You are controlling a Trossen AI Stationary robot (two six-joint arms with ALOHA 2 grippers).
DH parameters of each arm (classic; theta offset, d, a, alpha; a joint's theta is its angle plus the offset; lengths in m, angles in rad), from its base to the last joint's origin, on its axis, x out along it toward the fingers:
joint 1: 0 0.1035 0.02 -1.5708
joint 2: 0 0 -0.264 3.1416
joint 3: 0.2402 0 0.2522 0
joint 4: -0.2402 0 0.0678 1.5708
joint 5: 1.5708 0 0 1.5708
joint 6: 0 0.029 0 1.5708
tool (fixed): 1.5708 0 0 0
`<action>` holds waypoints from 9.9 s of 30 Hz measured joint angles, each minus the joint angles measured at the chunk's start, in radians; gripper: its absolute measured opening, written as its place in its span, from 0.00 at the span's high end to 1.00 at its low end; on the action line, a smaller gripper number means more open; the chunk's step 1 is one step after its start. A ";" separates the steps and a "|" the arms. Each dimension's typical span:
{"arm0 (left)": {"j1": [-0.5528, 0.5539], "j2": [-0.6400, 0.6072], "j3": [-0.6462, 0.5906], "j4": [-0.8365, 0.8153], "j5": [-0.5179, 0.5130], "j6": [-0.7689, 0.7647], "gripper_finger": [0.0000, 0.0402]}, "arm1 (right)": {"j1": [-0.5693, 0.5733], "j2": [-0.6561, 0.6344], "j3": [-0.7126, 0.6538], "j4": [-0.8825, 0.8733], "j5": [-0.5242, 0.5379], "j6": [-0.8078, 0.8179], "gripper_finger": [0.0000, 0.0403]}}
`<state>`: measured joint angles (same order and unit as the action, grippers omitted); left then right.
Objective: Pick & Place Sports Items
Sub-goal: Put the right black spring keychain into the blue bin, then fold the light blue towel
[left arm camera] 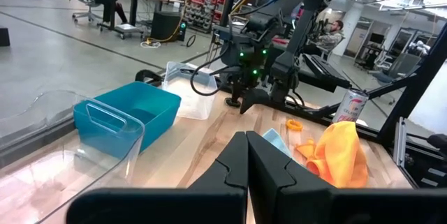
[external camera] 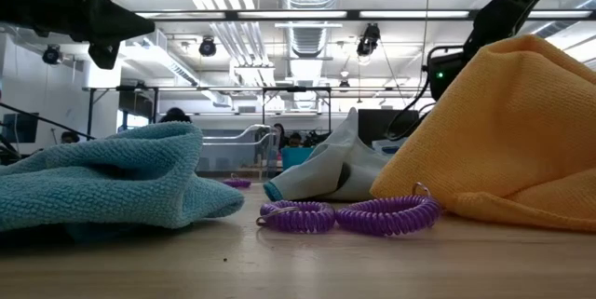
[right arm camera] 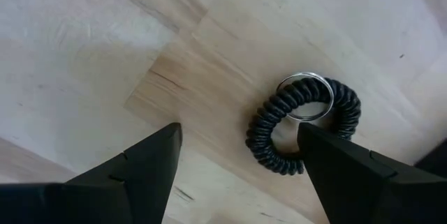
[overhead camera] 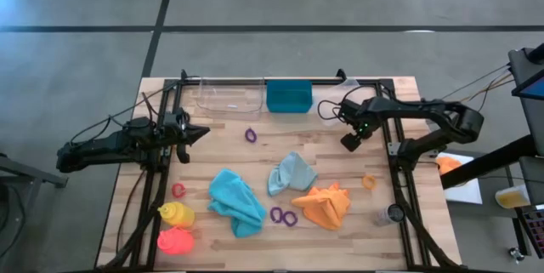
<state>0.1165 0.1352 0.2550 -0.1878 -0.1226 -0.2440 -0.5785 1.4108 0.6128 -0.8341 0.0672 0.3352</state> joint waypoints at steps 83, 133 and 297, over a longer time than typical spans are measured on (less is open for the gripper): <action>0.000 0.000 -0.001 -0.121 0.000 -0.025 1.00 | 0.050 0.577 0.959 0.227 -0.075 -0.389 0.88; -0.084 1.130 0.437 0.273 0.116 0.289 0.85 | 0.837 -0.138 0.526 -0.066 0.202 -0.013 0.30; -0.321 1.562 1.097 -0.299 -0.226 -0.127 1.00 | 0.908 -0.340 0.167 0.299 0.368 -0.081 0.30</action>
<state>-0.2045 1.6969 1.3521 -0.4865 -0.3490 -0.3706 0.3294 1.0706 0.7802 -0.5350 0.4353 0.2538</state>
